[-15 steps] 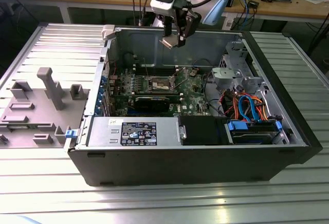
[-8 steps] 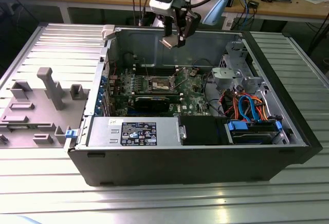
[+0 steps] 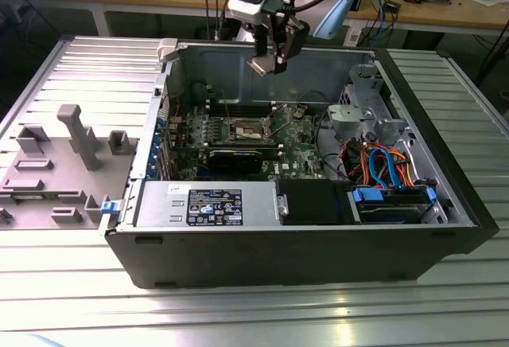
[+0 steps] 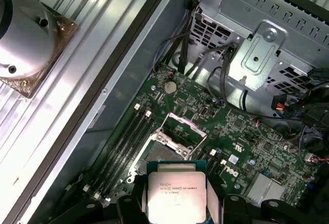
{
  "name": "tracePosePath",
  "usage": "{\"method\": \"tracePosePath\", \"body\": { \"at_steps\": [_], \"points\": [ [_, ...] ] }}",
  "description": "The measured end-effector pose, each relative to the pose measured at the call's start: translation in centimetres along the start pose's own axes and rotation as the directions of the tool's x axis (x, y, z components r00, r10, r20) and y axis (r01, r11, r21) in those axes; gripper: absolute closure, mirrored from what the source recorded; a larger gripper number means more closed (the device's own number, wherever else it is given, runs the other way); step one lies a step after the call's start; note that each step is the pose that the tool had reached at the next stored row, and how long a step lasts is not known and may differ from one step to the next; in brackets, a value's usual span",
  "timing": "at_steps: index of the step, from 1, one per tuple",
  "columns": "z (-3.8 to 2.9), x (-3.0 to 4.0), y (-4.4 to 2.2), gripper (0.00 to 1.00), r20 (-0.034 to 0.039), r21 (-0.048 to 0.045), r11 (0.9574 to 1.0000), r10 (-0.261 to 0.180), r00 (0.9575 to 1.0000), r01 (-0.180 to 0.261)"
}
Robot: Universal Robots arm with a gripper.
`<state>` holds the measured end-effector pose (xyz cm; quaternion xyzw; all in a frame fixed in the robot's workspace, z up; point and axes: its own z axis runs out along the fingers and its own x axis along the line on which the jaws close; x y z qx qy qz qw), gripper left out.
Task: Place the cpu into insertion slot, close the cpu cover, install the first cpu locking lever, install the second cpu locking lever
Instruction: 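Place the cpu into insertion slot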
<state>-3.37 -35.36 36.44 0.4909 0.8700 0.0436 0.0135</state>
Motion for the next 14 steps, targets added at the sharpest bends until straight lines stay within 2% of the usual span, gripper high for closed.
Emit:
{"method": "tracePosePath", "body": {
  "at_steps": [14],
  "points": [
    [0.03,0.00,0.00,0.45,0.0059,-0.0015,0.9978,0.066,0.9978,-0.066]
  ]
}}
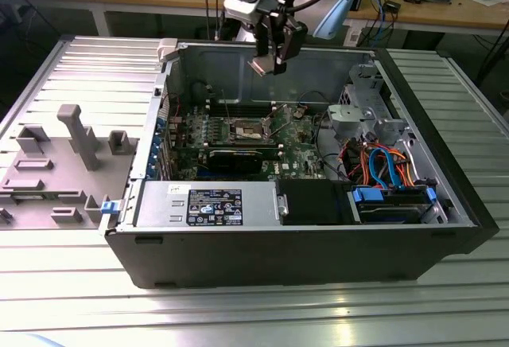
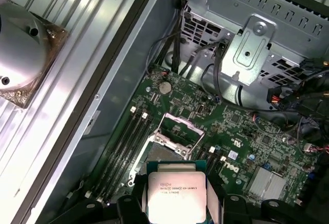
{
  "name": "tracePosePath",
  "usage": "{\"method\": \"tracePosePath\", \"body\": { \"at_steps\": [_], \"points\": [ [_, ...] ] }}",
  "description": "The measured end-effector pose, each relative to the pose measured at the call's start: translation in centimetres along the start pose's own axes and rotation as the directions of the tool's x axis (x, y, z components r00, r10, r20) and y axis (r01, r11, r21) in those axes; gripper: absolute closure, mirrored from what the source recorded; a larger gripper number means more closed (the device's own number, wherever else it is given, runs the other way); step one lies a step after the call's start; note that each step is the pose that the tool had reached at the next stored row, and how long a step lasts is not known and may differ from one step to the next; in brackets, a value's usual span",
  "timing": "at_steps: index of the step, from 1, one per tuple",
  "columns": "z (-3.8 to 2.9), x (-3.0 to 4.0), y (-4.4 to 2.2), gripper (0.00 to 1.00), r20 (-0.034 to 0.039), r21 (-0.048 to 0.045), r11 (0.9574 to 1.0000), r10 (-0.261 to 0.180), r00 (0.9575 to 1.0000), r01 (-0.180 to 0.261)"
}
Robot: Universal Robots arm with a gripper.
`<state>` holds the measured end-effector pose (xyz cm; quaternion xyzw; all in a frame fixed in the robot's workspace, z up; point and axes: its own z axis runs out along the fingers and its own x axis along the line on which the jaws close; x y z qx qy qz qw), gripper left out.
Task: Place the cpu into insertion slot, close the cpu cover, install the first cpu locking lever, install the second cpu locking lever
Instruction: 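Place the cpu into insertion slot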
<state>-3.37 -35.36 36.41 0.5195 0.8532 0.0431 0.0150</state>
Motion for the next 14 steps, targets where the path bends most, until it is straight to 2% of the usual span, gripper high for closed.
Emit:
{"method": "tracePosePath", "body": {
  "at_steps": [3,14],
  "points": [
    [0.00,0.00,0.00,0.45,0.0014,-0.0003,0.9999,0.016,0.9999,-0.016],
    [0.00,0.00,0.00,0.45,0.0016,-0.0004,0.9998,0.018,0.9998,-0.018]
  ]
}}
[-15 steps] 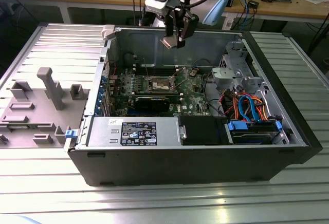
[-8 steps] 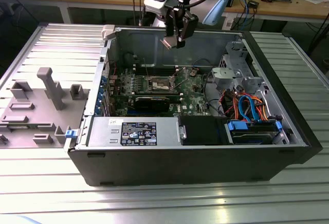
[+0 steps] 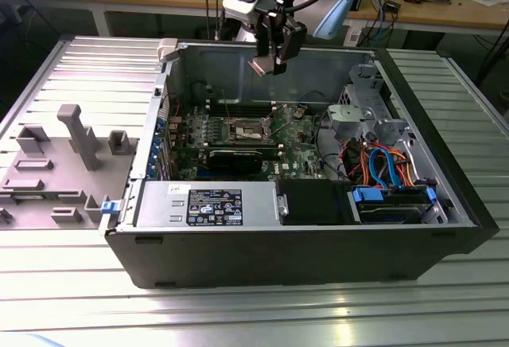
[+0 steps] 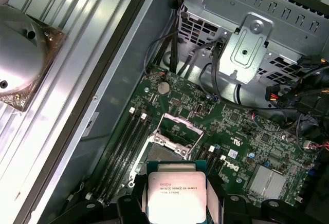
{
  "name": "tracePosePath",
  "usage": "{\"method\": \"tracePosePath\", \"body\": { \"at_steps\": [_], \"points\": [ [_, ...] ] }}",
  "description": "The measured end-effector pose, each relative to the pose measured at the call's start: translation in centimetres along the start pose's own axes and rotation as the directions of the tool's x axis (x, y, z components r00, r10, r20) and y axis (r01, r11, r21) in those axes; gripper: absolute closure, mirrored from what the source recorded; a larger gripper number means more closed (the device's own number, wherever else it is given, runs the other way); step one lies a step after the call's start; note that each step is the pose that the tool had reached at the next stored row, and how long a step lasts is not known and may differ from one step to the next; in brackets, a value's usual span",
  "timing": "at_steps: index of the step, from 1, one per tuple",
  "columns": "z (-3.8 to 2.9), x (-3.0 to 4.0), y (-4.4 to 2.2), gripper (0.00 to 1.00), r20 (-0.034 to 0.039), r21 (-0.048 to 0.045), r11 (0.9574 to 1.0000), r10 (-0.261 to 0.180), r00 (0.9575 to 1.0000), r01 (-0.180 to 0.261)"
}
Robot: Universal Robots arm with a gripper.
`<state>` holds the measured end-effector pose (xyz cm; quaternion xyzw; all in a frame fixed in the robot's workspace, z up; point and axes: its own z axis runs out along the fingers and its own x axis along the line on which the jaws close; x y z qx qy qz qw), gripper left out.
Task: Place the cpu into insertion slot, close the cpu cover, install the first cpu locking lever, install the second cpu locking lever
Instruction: 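Place the cpu into insertion slot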
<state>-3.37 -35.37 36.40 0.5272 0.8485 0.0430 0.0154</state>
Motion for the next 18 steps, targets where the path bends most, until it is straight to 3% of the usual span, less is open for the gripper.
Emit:
{"method": "tracePosePath", "body": {
  "at_steps": [18],
  "points": [
    [0.01,0.00,0.00,0.45,0.0043,-0.0011,0.9988,0.048,0.9988,-0.048]
  ]
}}
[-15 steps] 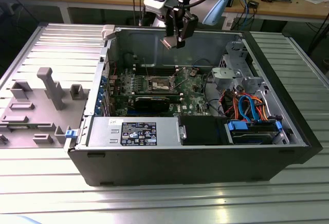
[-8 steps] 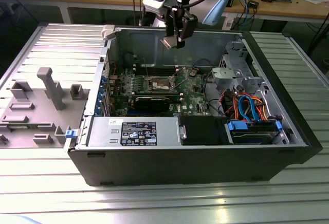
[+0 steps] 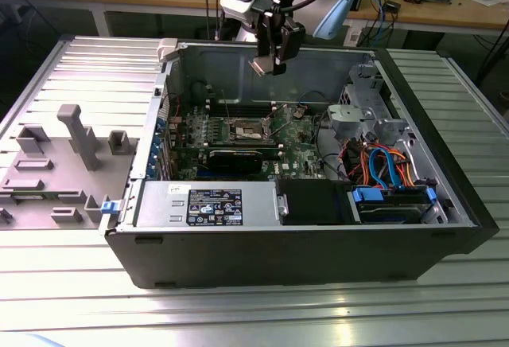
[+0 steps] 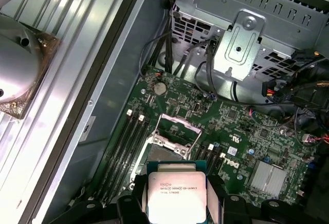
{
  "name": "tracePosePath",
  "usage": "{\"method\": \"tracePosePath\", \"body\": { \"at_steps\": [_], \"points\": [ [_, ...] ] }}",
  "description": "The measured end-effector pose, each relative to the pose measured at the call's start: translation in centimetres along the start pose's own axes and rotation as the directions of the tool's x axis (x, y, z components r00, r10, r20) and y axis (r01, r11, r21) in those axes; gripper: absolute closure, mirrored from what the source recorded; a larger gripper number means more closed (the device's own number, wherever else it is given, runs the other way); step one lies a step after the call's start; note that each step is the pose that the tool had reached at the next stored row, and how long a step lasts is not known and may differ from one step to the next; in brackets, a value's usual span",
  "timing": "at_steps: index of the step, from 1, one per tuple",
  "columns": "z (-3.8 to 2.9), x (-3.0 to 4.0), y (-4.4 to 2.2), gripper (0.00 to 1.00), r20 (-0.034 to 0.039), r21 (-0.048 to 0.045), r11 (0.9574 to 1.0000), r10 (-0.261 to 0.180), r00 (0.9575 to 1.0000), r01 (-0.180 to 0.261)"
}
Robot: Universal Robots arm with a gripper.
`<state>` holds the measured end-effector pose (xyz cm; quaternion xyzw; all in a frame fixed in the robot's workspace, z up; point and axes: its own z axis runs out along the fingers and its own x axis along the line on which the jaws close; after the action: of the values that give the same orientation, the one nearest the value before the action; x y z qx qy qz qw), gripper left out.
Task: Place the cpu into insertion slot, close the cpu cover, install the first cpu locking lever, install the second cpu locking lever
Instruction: 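Place the cpu into insertion slot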
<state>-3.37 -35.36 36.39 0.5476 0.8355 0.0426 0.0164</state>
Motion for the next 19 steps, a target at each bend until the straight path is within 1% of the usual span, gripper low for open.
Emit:
{"method": "tracePosePath", "body": {
  "at_steps": [13,19],
  "points": [
    [0.00,0.00,0.00,0.45,0.0011,-0.0001,0.9999,0.011,0.9999,-0.011],
    [0.00,0.00,-0.01,0.45,0.0030,-0.0006,0.9995,0.032,0.9995,-0.032]
  ]
}}
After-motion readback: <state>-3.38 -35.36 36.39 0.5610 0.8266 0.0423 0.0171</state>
